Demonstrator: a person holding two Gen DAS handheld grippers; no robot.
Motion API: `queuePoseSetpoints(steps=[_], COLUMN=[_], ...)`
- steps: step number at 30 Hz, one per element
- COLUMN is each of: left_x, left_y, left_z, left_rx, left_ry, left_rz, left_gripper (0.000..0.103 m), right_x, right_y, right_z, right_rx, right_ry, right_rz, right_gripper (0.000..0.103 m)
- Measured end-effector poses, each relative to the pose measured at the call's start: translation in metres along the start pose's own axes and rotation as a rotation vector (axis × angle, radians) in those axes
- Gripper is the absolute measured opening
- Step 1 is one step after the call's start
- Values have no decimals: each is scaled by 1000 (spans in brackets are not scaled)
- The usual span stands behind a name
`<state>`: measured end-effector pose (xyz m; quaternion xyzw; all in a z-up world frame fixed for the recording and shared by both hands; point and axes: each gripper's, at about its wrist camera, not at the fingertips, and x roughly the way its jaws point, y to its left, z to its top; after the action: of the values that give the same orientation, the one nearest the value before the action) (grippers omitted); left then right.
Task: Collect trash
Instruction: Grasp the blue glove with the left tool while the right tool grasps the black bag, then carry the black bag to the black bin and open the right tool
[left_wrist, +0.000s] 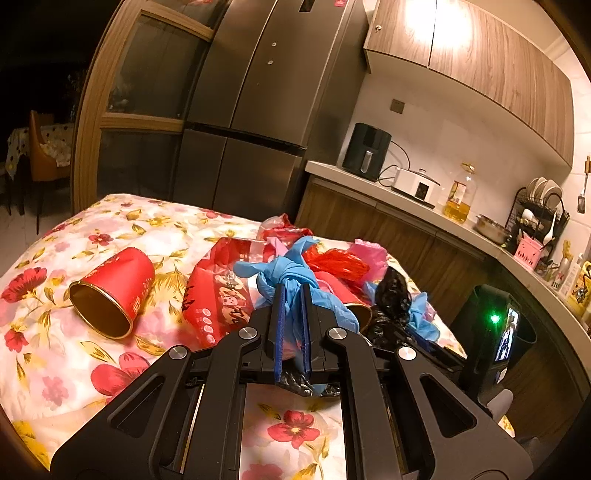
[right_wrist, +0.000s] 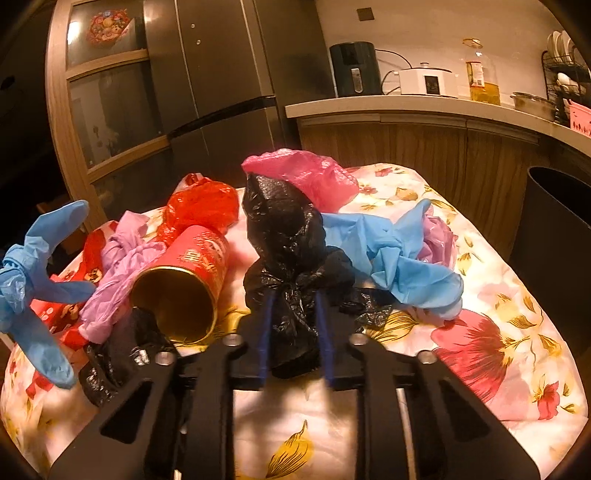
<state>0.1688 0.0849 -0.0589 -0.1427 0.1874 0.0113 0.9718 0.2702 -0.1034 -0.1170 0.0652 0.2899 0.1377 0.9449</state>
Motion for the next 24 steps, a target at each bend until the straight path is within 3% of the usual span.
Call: queuePoseSetpoints(steps=[11,24], left_x=[-17,-36], left_y=[-19,-67], left_z=[2,11], left_rx=[23,77], left_ry=[-23,-61], left_rz=[-18,-96], left_gripper=[7,6], right_x=[-54,-112], right_y=[-11,-48], right_z=[11,22], right_rx=[0,41], right_ry=[-106,-203], right_rz=[13,-2], right_gripper=[9,9])
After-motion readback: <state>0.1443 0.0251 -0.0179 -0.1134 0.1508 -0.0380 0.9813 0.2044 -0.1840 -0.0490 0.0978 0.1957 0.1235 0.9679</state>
